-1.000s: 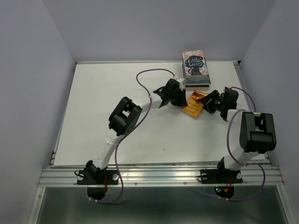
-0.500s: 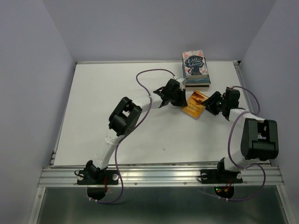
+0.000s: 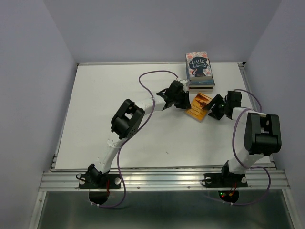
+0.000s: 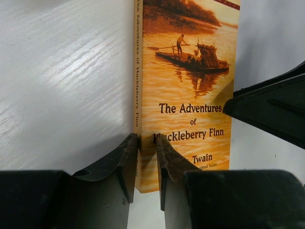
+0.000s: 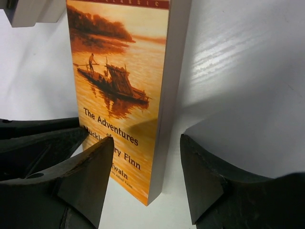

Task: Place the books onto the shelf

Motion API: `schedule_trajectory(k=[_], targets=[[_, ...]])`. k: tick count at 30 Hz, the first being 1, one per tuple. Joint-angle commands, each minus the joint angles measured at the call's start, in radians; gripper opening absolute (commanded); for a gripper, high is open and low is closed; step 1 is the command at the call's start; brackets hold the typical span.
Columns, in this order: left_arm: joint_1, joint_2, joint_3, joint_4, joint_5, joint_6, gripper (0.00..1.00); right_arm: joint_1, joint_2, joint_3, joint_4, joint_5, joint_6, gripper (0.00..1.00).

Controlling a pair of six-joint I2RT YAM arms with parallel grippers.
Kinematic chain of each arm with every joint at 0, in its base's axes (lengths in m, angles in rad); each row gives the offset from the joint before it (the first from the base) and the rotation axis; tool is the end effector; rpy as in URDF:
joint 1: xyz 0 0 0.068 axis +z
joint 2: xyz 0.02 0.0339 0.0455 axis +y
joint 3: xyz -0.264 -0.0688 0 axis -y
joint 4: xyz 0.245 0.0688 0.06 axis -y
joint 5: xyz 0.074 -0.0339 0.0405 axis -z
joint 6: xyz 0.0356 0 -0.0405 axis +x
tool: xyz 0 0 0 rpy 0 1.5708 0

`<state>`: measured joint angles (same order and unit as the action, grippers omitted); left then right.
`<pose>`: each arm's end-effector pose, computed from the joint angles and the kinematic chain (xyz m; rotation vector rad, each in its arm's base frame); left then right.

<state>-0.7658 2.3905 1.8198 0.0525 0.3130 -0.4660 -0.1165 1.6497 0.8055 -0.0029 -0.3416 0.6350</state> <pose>0.3854 -0.3858 0.1584 0.5368 2.1813 -1.0389 0.3188 -0.0253 0.1528 0.7505 2.3385 0.6464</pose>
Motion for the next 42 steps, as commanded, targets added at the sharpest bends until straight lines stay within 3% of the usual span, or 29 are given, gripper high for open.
schedule_trajectory(k=[1, 12, 16, 24, 28, 32, 35, 40, 42], targets=[[-0.010, -0.001, -0.014, -0.088, -0.012, 0.017, 0.30, 0.008, 0.036, 0.029, 0.039, -0.042, -0.006, 0.64], [-0.010, 0.006, -0.014, -0.077, 0.008, 0.009, 0.27, 0.038, -0.016, 0.034, 0.179, -0.184, 0.023, 0.56], [-0.010, 0.006, -0.022, -0.072, 0.015, 0.003, 0.26, 0.038, -0.059, 0.026, 0.248, -0.212, 0.072, 0.47], [-0.010, 0.001, -0.039, -0.060, 0.028, -0.002, 0.25, 0.038, -0.042, 0.008, 0.346, -0.260, 0.137, 0.40], [-0.010, -0.001, -0.039, -0.060, 0.032, -0.003, 0.25, 0.047, 0.024, 0.018, 0.307, -0.275, 0.129, 0.40], [-0.010, -0.004, -0.042, -0.060, 0.032, -0.003, 0.25, 0.057, 0.078, 0.058, 0.128, -0.176, 0.066, 0.40], [-0.010, -0.005, -0.047, -0.060, 0.032, -0.005, 0.25, 0.057, 0.079, 0.054, 0.103, -0.146, 0.049, 0.43], [-0.012, -0.001, -0.040, -0.060, 0.035, -0.010, 0.25, 0.057, 0.033, 0.054, 0.100, -0.122, 0.051, 0.26], [-0.010, -0.005, -0.040, -0.060, 0.029, -0.008, 0.25, 0.057, 0.013, 0.057, 0.083, -0.106, 0.043, 0.23]])
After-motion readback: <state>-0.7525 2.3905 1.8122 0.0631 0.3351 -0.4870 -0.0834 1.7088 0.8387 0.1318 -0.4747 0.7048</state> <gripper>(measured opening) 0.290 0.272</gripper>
